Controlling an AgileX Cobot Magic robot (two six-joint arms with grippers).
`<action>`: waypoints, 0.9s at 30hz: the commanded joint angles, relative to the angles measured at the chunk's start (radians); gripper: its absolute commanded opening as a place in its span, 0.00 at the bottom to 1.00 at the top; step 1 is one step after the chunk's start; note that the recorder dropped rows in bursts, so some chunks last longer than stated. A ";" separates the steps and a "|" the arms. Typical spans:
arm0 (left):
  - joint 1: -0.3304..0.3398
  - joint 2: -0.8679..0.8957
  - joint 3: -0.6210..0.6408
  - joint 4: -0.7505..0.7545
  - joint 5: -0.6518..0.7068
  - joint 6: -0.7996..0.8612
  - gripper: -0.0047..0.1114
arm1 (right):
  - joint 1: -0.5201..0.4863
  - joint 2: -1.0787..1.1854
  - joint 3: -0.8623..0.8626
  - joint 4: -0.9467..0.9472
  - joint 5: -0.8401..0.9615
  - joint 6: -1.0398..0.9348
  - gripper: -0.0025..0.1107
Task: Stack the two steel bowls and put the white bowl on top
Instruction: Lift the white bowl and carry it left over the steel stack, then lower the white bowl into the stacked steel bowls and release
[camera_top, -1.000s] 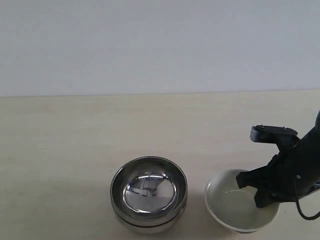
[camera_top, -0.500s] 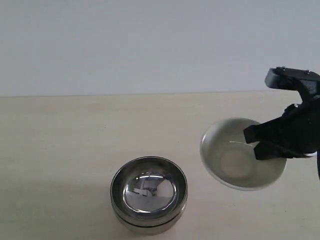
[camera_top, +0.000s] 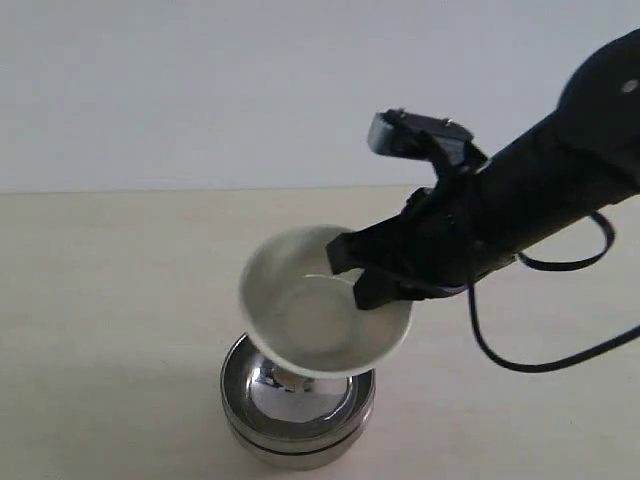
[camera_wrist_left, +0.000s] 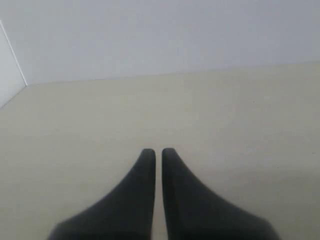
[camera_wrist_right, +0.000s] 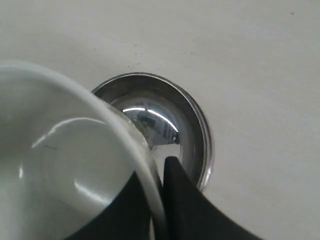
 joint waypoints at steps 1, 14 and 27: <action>0.004 -0.001 0.003 -0.010 -0.003 0.000 0.07 | 0.038 0.107 -0.062 0.007 -0.019 0.015 0.02; 0.004 -0.001 0.003 -0.010 -0.003 0.000 0.07 | 0.047 0.267 -0.087 0.008 -0.085 0.027 0.02; 0.004 -0.001 0.003 -0.010 -0.003 0.000 0.07 | 0.047 0.280 -0.087 0.008 -0.094 -0.003 0.02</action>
